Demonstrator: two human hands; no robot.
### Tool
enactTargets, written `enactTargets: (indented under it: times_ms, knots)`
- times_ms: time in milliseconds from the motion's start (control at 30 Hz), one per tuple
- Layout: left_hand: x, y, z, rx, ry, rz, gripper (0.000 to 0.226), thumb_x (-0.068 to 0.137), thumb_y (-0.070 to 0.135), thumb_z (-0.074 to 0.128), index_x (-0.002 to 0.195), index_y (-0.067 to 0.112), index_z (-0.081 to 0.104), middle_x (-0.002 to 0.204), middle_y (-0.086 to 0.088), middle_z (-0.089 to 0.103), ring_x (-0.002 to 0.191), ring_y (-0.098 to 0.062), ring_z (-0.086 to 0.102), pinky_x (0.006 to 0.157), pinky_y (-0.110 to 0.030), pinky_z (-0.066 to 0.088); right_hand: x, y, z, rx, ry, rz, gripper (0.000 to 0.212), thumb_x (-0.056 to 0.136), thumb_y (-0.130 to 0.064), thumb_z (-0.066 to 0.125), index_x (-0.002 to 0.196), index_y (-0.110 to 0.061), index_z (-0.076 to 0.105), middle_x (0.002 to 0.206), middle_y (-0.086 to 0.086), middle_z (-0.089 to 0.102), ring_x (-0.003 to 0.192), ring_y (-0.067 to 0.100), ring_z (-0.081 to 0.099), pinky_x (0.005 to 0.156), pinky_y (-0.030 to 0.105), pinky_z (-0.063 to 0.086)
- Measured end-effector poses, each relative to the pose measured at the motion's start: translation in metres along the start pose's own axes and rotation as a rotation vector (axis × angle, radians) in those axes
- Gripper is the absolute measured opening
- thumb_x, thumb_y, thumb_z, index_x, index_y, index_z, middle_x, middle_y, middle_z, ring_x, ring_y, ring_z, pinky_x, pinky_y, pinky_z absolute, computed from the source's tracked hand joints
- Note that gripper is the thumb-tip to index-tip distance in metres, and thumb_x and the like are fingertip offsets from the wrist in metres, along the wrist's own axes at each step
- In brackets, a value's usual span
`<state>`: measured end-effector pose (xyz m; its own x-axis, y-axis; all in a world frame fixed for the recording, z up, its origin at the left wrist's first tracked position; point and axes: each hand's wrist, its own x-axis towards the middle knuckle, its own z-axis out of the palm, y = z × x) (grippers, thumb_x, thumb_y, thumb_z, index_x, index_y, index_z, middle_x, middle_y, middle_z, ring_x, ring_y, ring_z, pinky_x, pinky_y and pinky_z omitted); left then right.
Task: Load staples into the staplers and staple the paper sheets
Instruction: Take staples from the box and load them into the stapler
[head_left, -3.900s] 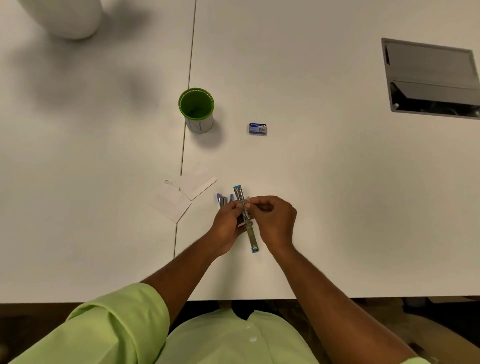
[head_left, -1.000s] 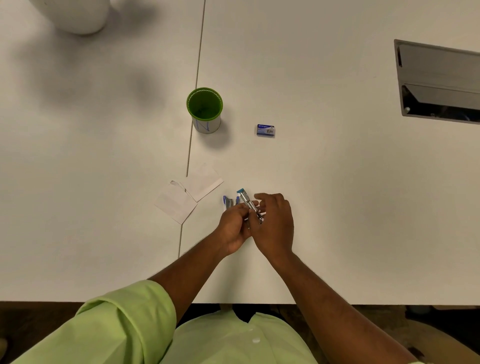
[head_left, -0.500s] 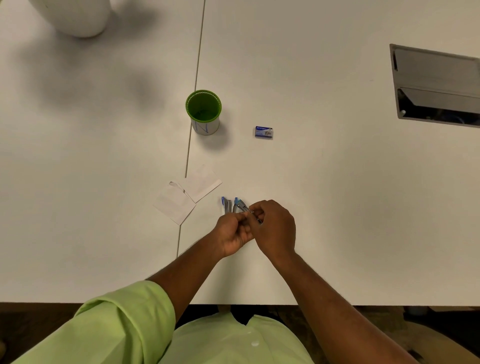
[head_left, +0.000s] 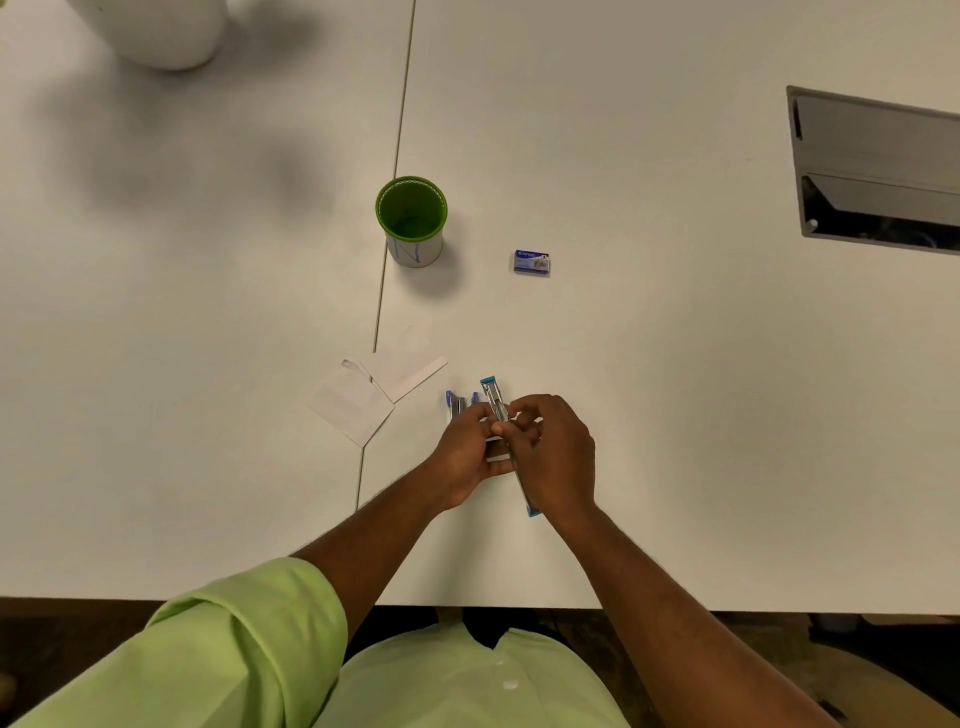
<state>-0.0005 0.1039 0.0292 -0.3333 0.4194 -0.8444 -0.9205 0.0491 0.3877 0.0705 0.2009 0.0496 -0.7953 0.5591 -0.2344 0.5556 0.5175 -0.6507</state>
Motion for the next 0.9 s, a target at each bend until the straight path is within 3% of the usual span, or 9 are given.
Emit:
enactTargets:
  times_ms: [167, 300, 400, 667, 900]
  knots:
    - [0.001, 0.004, -0.003, 0.043, -0.022, 0.030, 0.028, 0.105, 0.006, 0.038, 0.116, 0.010, 0.063, 0.111, -0.014, 0.073, 0.100, -0.028, 0.071, 0.088, -0.046, 0.060, 0.004, 0.000, 0.003, 0.020, 0.037, -0.026, 0.016, 0.083, -0.035, 0.080, 0.089, -0.033, 0.066, 0.083, -0.018, 0.064, 0.075, -0.003, 0.061, 0.063, 0.006, 0.040]
    - [0.001, 0.006, -0.002, 0.055, -0.035, 0.064, 0.023, 0.105, 0.005, 0.041, 0.115, 0.010, 0.061, 0.112, -0.016, 0.072, 0.097, -0.029, 0.072, 0.081, -0.043, 0.062, 0.008, 0.000, 0.006, 0.077, 0.081, -0.007, 0.009, 0.085, -0.035, 0.077, 0.087, -0.029, 0.070, 0.082, -0.017, 0.069, 0.075, 0.001, 0.065, 0.066, 0.016, 0.049]
    - [0.002, 0.008, -0.002, 0.060, -0.037, 0.075, 0.025, 0.108, 0.010, 0.038, 0.125, 0.007, 0.056, 0.115, -0.018, 0.069, 0.098, -0.030, 0.072, 0.082, -0.044, 0.062, 0.013, 0.000, 0.008, 0.109, 0.125, 0.086, 0.008, 0.088, -0.035, 0.074, 0.087, -0.028, 0.070, 0.079, -0.016, 0.070, 0.074, 0.001, 0.065, 0.067, 0.023, 0.052]
    - [0.004, 0.014, 0.000, 0.079, -0.041, 0.082, 0.020, 0.106, 0.006, 0.040, 0.118, 0.010, 0.054, 0.122, -0.020, 0.069, 0.099, -0.032, 0.072, 0.077, -0.043, 0.061, 0.015, -0.001, 0.006, 0.033, 0.109, -0.037, 0.011, 0.088, -0.039, 0.074, 0.089, -0.029, 0.069, 0.081, -0.018, 0.067, 0.072, 0.002, 0.063, 0.064, 0.017, 0.049]
    - [0.000, 0.016, -0.002, 0.132, -0.086, 0.102, 0.015, 0.109, 0.016, 0.041, 0.115, 0.012, 0.055, 0.124, -0.019, 0.069, 0.097, -0.028, 0.073, 0.077, -0.040, 0.061, 0.017, -0.004, 0.005, 0.037, 0.102, 0.044, 0.013, 0.085, -0.041, 0.076, 0.084, -0.030, 0.069, 0.077, -0.016, 0.068, 0.070, 0.003, 0.064, 0.063, 0.023, 0.051]
